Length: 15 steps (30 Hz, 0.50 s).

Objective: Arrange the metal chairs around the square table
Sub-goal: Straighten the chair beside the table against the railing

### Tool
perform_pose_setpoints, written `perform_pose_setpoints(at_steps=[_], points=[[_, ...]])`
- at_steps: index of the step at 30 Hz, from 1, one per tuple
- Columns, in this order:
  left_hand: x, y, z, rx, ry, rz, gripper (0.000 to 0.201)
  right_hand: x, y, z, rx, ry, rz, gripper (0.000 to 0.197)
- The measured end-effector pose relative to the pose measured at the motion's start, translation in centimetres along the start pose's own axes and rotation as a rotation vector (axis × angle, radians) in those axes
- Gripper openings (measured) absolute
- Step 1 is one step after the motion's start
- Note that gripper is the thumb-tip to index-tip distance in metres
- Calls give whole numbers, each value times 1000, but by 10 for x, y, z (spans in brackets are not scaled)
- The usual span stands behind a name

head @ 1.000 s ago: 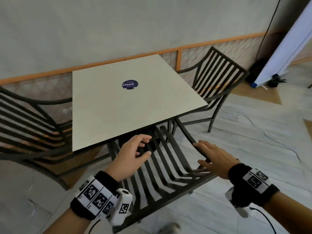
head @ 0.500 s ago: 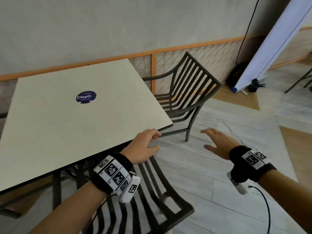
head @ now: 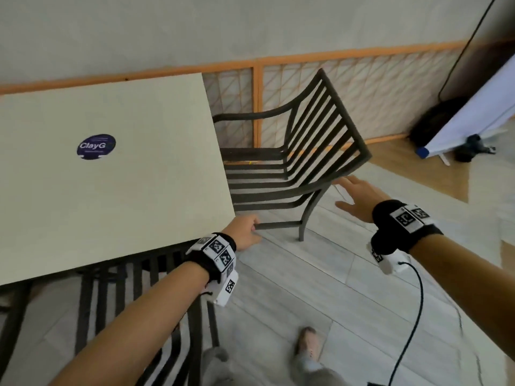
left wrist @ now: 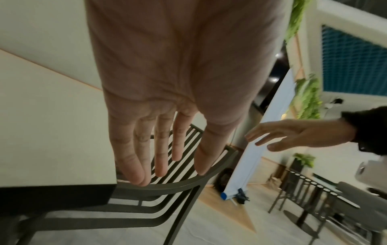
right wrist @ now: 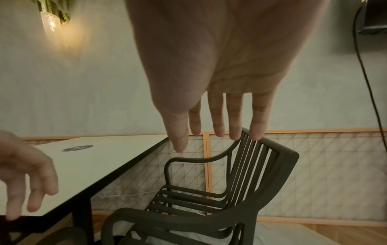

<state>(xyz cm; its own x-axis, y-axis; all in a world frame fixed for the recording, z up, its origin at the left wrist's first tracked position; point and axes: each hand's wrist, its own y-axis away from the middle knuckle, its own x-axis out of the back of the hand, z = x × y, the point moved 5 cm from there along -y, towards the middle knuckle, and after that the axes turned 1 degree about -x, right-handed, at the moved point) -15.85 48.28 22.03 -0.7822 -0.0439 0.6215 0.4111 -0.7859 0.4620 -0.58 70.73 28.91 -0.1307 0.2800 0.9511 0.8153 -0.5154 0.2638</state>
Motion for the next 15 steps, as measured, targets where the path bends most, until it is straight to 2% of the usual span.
perform_pose_setpoints(at_steps=[4, 7, 10, 12, 15], points=[[-25, -54, 20, 131, 35, 37, 39, 12, -46, 52, 54, 11, -20, 48], [-38, -93, 30, 192, 48, 67, 52, 17, -84, 83, 79, 38, -3, 45], [-48, -133, 27, 247, 21, 110, 62, 22, -126, 108, -19, 41, 60, 43], [-51, -161, 19, 278, 6, 148, 58, 22, -154, 120, -92, 40, 84, 44], [-51, -202, 4, 335, -11, 165, 53, 10, -193, 133, -168, 59, 45, 55]])
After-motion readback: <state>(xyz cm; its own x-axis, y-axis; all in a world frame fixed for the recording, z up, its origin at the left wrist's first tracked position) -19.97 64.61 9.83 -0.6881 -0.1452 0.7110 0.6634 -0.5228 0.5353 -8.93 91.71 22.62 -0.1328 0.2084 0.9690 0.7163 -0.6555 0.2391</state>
